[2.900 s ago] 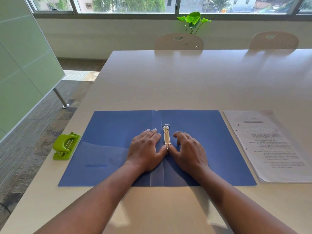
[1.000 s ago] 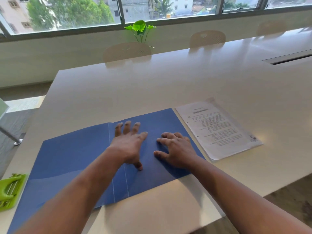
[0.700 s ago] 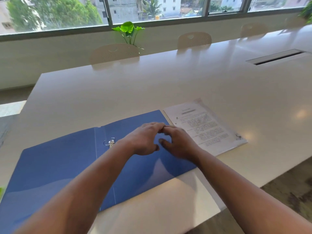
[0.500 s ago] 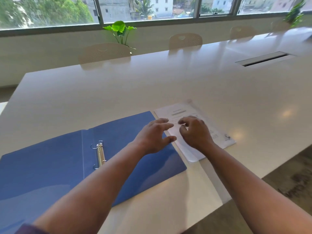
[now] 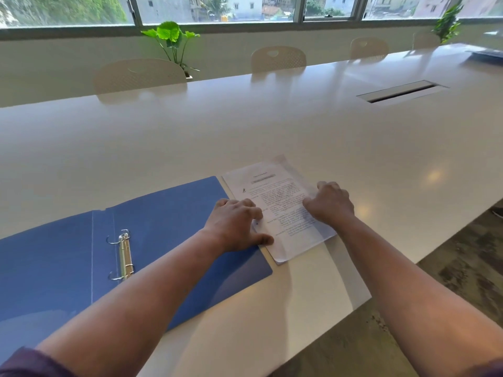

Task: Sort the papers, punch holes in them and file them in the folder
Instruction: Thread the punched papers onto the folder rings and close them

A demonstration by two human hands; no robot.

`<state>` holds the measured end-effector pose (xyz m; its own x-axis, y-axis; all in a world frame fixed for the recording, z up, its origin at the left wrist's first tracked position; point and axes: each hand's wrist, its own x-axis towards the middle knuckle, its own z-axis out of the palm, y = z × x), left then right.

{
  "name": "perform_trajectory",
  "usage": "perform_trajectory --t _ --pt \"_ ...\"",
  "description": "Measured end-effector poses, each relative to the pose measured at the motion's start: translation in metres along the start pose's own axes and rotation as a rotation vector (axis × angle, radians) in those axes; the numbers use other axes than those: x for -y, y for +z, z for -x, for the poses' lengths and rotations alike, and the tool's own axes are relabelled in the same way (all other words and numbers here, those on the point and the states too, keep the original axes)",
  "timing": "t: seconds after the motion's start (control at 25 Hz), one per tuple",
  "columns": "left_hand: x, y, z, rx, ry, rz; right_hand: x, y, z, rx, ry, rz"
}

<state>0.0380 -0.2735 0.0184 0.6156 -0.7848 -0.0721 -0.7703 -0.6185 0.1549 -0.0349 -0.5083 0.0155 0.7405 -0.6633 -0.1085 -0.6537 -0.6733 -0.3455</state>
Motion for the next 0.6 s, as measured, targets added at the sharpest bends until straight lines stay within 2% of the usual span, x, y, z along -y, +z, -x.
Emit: perform_trajectory --t 0.2,0.48,0.6 --pt "-0.006 -0.002 -0.003 0.057 -0.041 0.01 0.003 -0.004 -0.011 -0.03 0.064 -0.012" --pt "-0.009 -0.006 -0.008 0.102 -0.064 -0.013 -0.001 -0.014 -0.025 0.092 0.146 -0.154" --pt "-0.009 -0.005 -0.008 0.107 -0.064 -0.012 0.002 -0.016 -0.024 0.12 0.161 -0.106"
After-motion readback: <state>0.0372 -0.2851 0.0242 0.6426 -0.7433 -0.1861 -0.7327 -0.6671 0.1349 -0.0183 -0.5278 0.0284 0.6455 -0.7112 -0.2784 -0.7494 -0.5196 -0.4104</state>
